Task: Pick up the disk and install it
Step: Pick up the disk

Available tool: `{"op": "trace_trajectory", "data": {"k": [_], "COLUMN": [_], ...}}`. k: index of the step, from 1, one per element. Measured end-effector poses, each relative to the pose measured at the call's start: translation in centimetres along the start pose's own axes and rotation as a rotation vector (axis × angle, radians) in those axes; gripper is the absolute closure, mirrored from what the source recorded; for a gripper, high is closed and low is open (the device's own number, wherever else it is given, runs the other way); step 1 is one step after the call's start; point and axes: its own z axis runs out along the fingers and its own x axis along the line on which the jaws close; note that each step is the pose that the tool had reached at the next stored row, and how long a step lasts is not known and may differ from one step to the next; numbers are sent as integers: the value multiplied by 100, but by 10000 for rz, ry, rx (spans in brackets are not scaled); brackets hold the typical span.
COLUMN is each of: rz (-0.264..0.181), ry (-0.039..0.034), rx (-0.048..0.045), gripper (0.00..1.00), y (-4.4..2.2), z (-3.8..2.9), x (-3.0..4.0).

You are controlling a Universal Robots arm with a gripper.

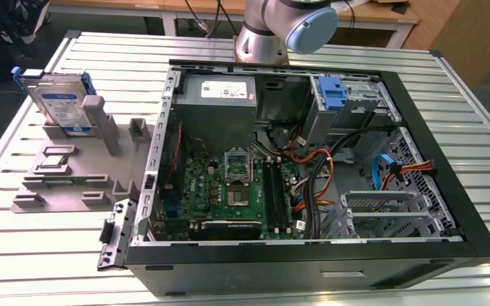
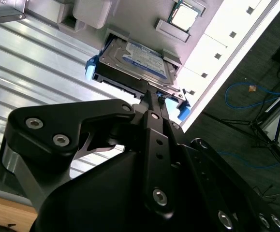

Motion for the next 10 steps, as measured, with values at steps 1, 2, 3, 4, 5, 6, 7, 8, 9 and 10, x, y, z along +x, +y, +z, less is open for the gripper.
{"op": "trace_trajectory", "data": {"k": [1,2,3,4,5,6,7,8,9,10], "rz": [0,0,0,-1,-7,-34,-94,-184,-294,-446], "ry": [0,0,0,0,1,2,5,9,14,20], "rx": [0,0,0,0,0,0,-1,-3,-5,-7], "gripper": [90,90,90,90,90,90,90,90,90,90], "y": [0,0,0,0,0,0,0,0,0,0], "z": [0,0,0,0,0,0,0,0,0,0], "x": [0,0,0,0,0,0,0,1,0,0]}}
